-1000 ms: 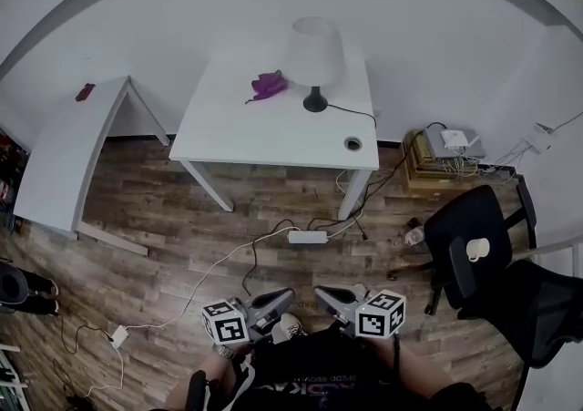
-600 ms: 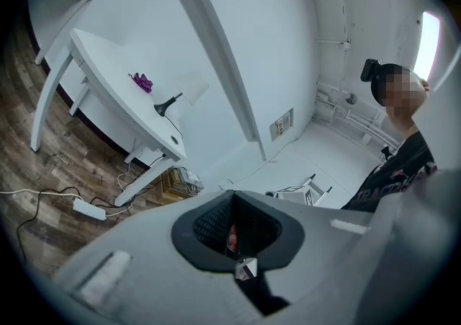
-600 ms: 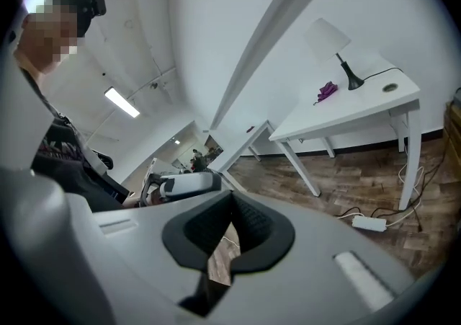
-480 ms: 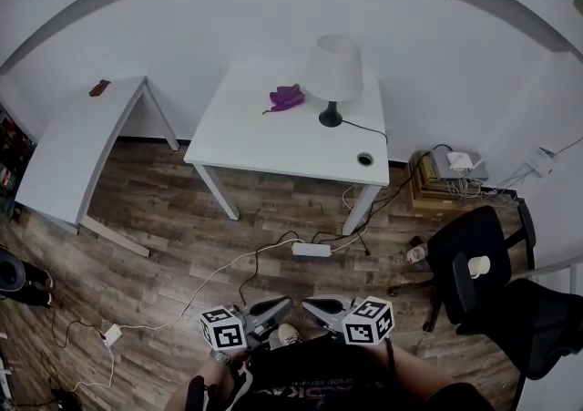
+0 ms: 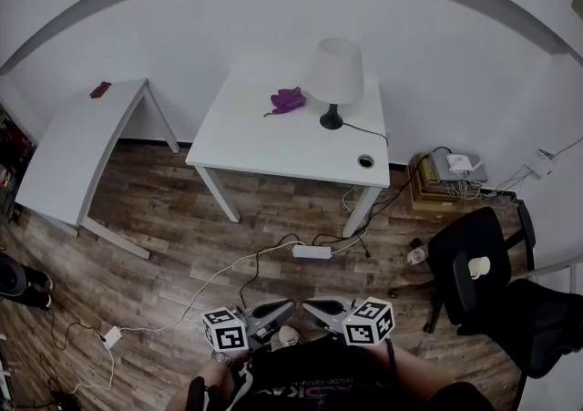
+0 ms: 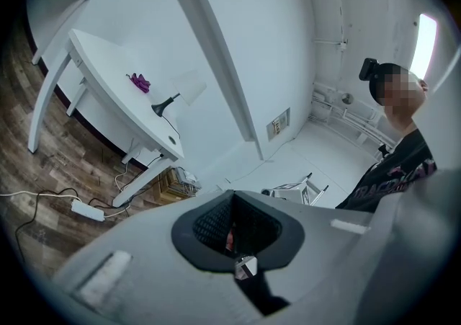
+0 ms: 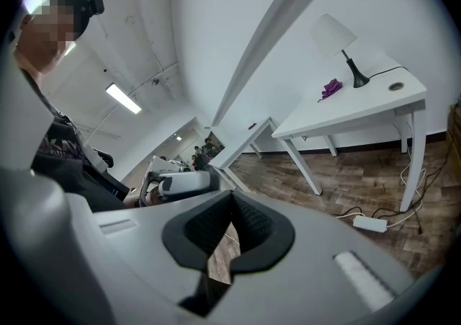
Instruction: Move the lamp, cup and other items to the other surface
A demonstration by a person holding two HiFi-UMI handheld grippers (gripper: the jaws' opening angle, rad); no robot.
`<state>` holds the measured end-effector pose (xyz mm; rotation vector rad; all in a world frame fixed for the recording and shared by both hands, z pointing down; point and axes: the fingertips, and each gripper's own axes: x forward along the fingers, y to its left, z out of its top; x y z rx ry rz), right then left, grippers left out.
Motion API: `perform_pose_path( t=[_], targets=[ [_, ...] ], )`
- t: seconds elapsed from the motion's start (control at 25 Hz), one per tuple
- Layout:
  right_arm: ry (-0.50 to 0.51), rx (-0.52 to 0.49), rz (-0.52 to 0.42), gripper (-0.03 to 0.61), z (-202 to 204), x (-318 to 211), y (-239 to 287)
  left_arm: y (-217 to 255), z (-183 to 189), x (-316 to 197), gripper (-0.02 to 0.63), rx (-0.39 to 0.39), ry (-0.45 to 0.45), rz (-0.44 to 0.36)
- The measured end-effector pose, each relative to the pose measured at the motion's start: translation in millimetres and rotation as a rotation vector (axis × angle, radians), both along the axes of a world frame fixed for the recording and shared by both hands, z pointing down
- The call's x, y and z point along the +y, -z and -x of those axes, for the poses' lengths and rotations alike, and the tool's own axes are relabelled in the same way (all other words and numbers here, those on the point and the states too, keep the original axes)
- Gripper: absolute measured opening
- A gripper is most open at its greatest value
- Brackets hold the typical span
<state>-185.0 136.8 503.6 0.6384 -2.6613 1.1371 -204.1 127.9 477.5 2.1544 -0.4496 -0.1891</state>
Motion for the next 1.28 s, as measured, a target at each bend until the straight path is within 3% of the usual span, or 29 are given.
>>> perform_pose_path(
  t=[1.28],
  targets=[
    [-0.089, -0.019, -0.009, 0.005, -10, -12, 5, 0, 27, -12, -0.003, 0.048, 0.108, 0.039]
  ],
)
